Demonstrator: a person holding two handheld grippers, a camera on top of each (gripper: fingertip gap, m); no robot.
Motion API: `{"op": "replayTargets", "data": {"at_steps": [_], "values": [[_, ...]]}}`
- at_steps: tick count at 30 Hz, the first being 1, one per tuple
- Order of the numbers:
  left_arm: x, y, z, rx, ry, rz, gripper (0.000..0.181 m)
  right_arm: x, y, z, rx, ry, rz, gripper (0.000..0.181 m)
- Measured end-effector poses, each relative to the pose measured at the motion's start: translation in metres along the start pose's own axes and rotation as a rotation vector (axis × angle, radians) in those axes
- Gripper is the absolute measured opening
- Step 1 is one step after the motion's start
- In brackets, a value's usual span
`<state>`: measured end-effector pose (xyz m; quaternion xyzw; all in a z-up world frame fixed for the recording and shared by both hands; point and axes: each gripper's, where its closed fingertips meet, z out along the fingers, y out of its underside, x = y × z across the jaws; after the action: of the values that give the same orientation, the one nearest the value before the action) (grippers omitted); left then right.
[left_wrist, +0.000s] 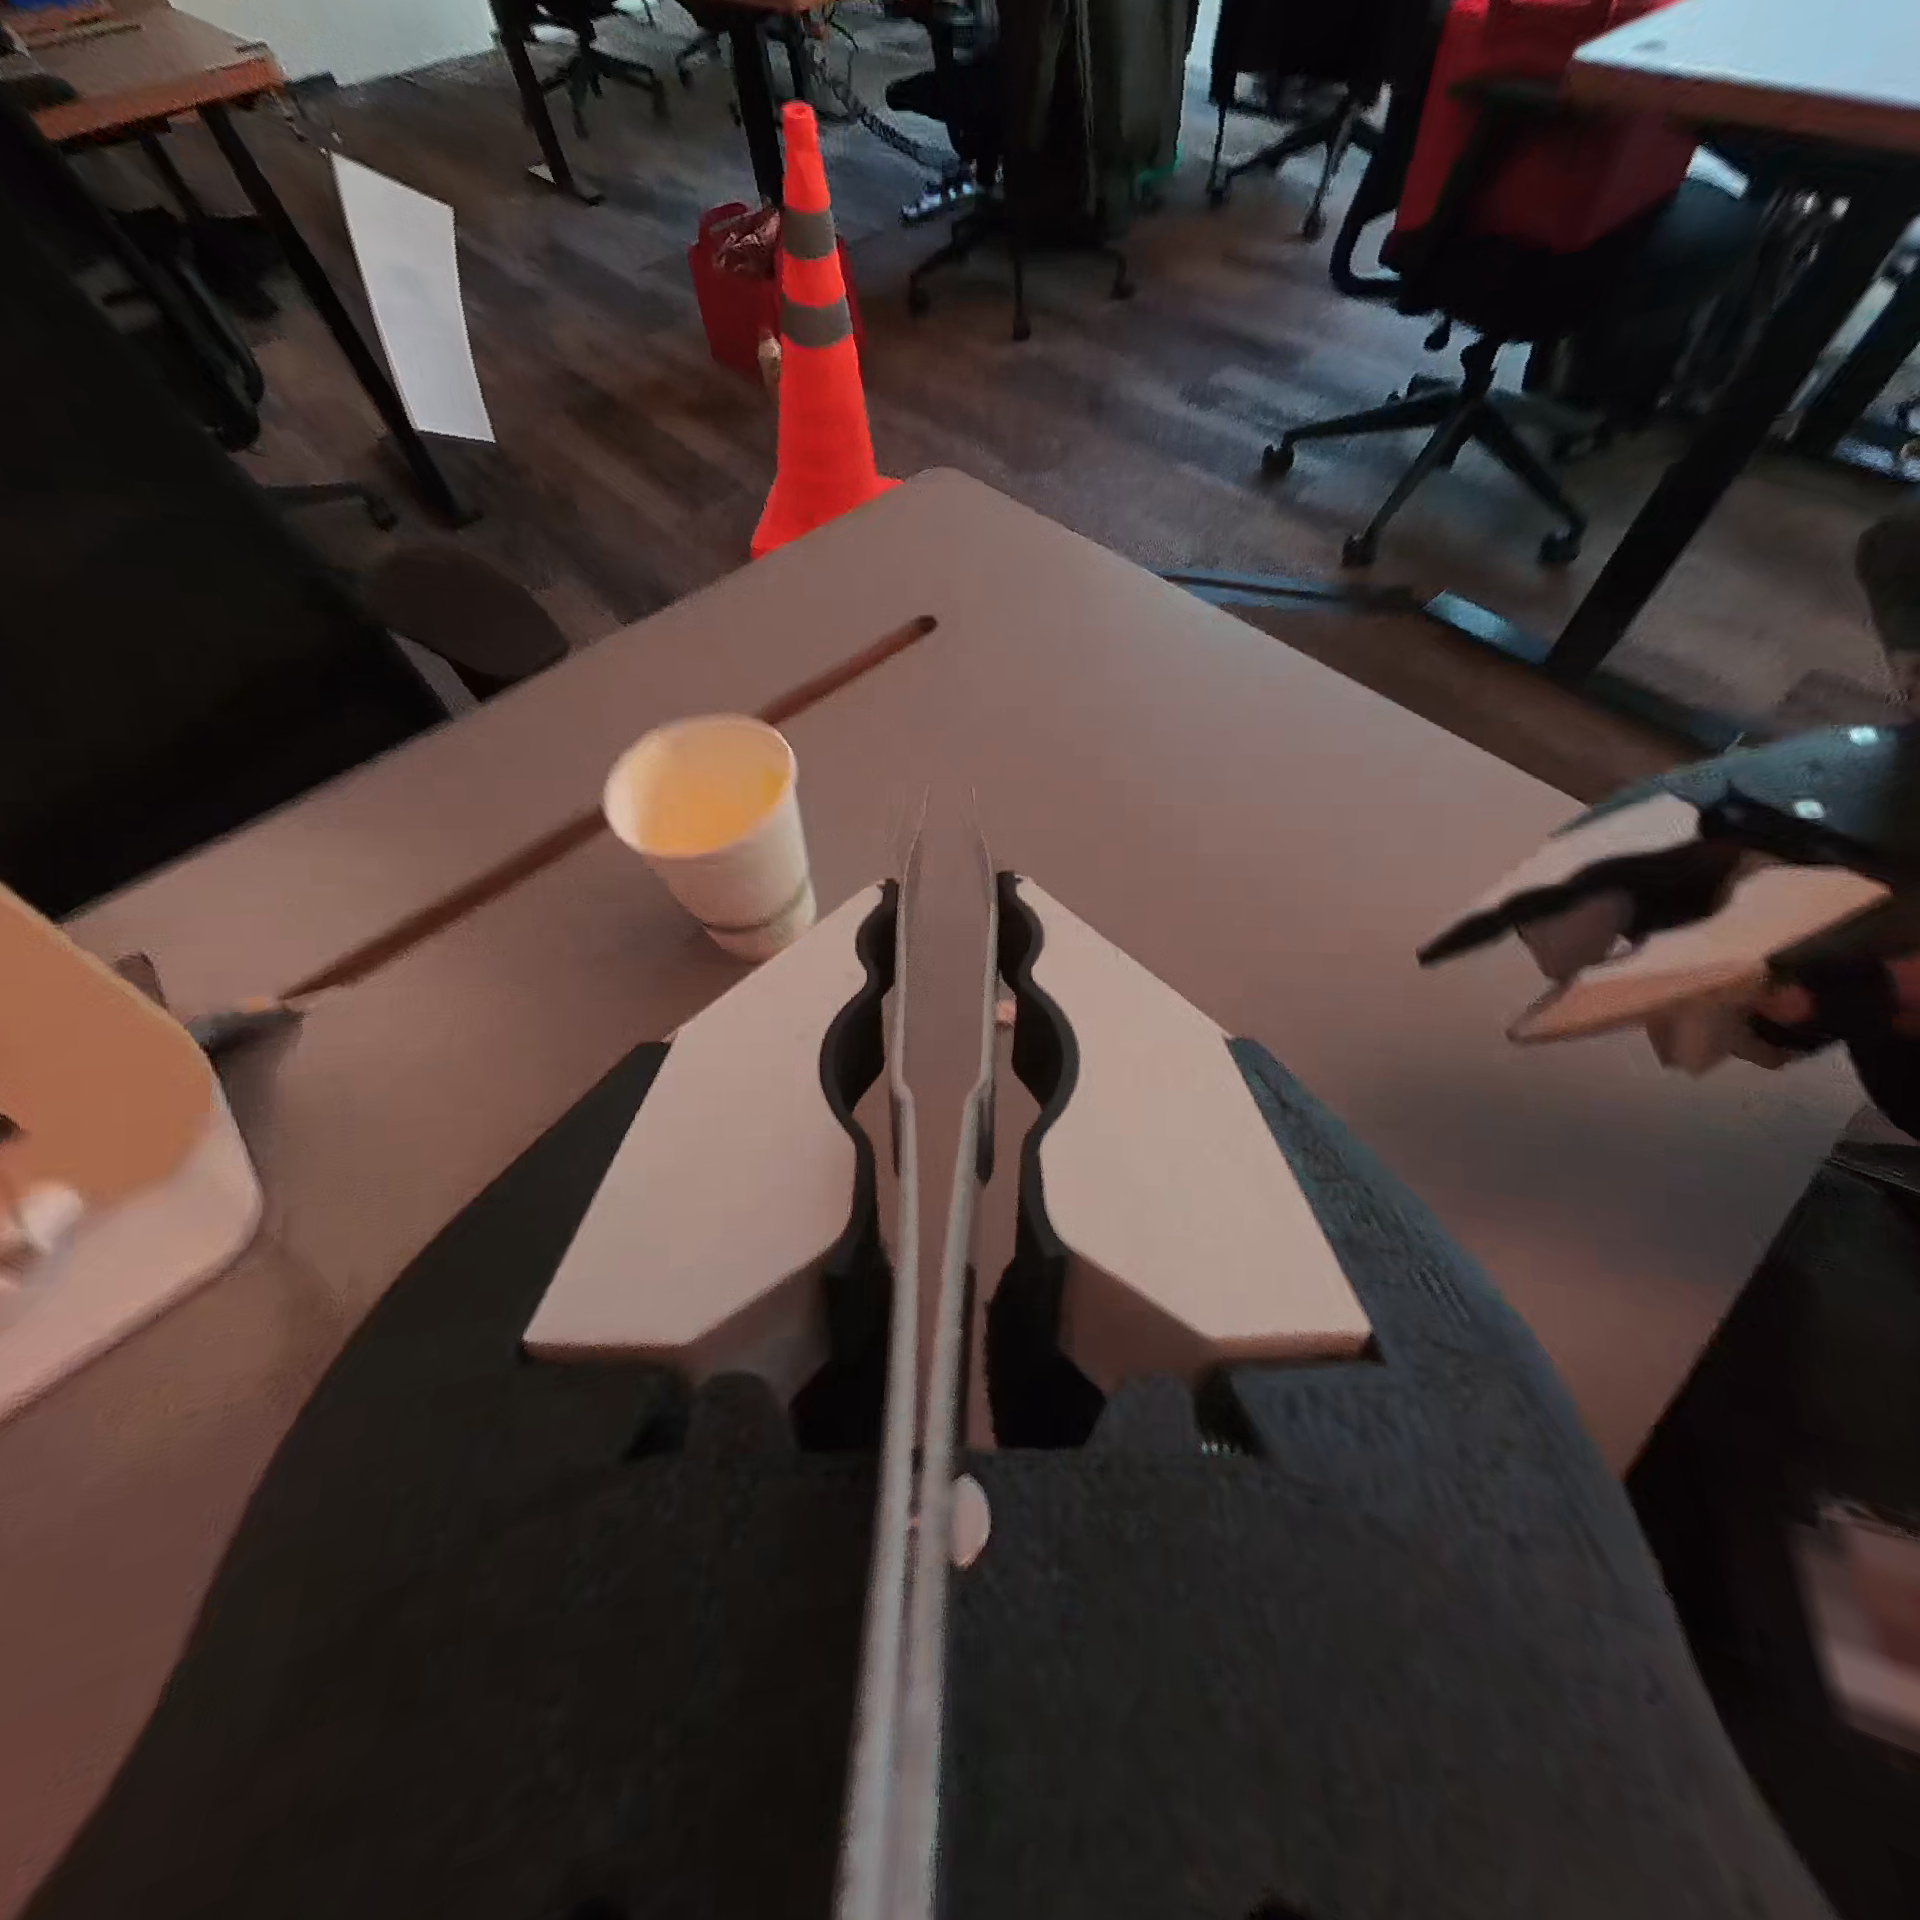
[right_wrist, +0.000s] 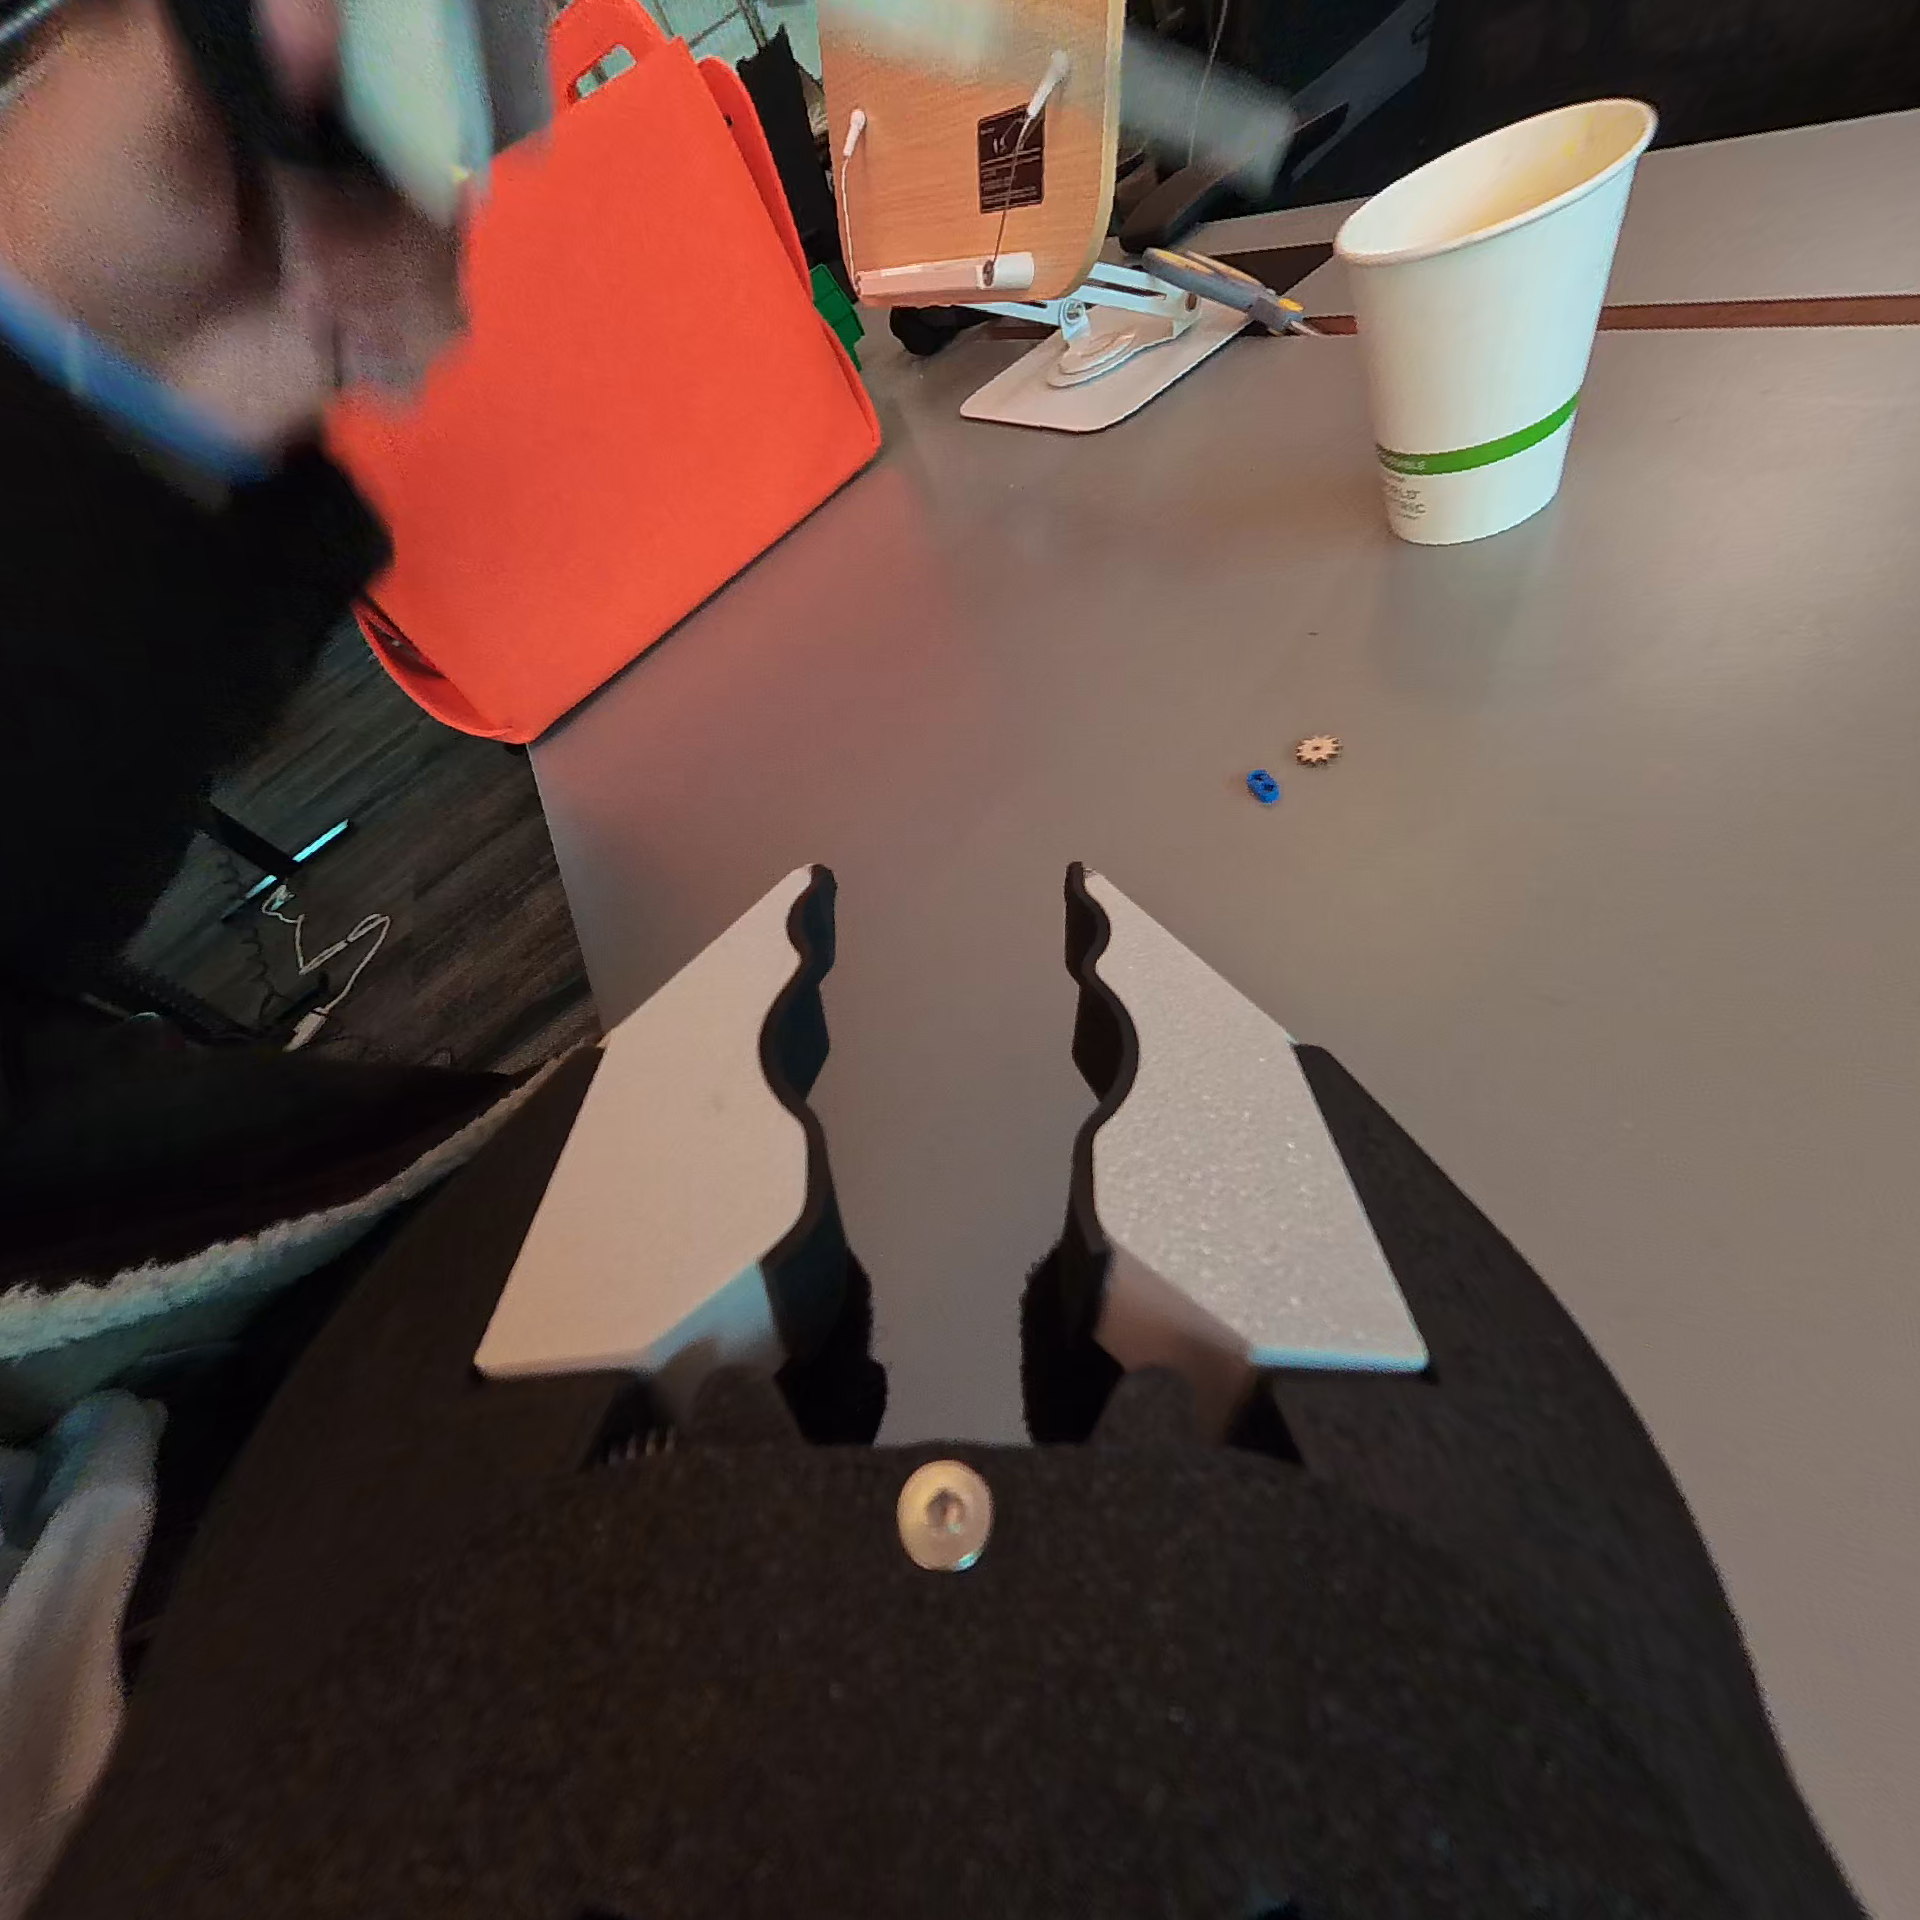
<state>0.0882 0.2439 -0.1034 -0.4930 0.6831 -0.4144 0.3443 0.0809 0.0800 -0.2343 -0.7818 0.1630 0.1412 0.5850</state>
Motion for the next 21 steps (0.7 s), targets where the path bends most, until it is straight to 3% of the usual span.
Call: {"op": "replayTargets", "data": {"at_steps": [4, 7, 14, 21], "values": [[0.037, 0.072, -0.007, 0.063, -0.054, -0.100, 0.017, 0.003, -0.001, -0.002, 0.004, 0.017, -0.011, 0.043], [0.046, 0.104, -0.002, 0.085, -0.108, -0.178, 0.017, -0.002, 0.001, 0.001, -0.005, 0.011, -0.015, 0.043], [0.049, 0.138, 0.022, 0.033, -0.145, -0.156, 0.017, -0.004, 0.007, 0.005, -0.033, 0.012, -0.043, 0.042], [0.058, 0.154, 0.035, -0.024, -0.129, -0.176, 0.018, -0.005, 0.007, 0.006, -0.035, 0.006, -0.037, 0.043]]}}
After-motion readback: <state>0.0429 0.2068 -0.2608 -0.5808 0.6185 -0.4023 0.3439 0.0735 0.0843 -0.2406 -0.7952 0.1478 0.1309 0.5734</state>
